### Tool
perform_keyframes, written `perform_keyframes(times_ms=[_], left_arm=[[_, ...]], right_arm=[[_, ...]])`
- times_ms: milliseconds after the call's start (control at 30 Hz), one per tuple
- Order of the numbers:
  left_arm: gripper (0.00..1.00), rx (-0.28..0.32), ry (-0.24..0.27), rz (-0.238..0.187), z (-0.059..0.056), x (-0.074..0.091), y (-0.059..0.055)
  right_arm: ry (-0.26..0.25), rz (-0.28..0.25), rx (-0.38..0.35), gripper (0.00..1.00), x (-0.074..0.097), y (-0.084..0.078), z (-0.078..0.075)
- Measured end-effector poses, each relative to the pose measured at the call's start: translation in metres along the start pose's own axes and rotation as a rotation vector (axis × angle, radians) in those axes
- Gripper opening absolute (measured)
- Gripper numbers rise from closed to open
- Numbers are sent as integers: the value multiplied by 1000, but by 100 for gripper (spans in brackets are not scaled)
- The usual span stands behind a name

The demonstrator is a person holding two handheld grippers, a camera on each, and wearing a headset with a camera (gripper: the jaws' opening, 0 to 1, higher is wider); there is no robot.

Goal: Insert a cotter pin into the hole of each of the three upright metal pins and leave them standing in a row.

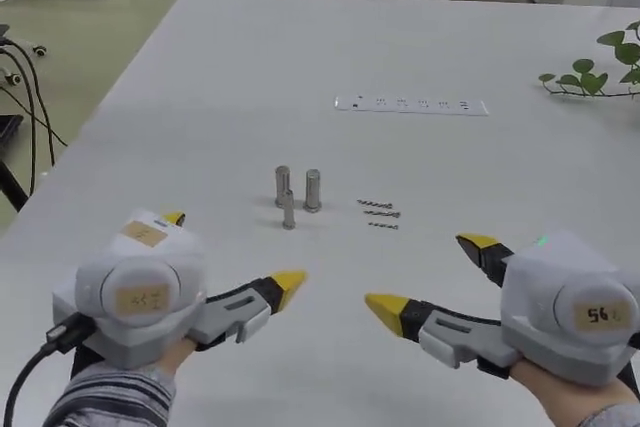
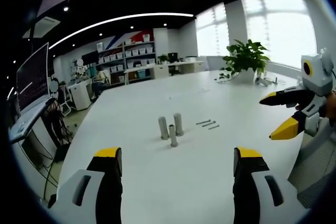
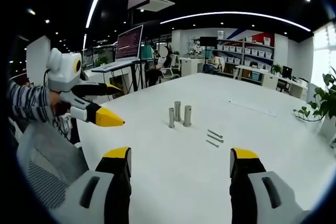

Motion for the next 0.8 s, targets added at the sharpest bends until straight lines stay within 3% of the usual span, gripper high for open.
perform_keyframes(times_ms=[300,400,533,800], left_arm=[[83,12,12,-5,9,-4,6],[77,-17,4,4,14,-13,4],[66,-6,-17,19,22,-31,1],[53,-24,-82,42,23,-65,-3]], right_arm=[[11,5,-16,73,-2,4,-6],[14,-2,-16,72,-3,7,-9],[10,2,-27,70,-7,7,-16],[27,28,-48,62,-15,1,-20]])
Point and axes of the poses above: the centre of the closed fingertips' face, and the gripper's own axes: x roughly backward along the fingers, z roughly to its left, y roughly out of its top, the point moved 1 cm from there along x, roughly backward along the fingers, and after that the axes turned 2 degrees about y, right-handed, at the moved point
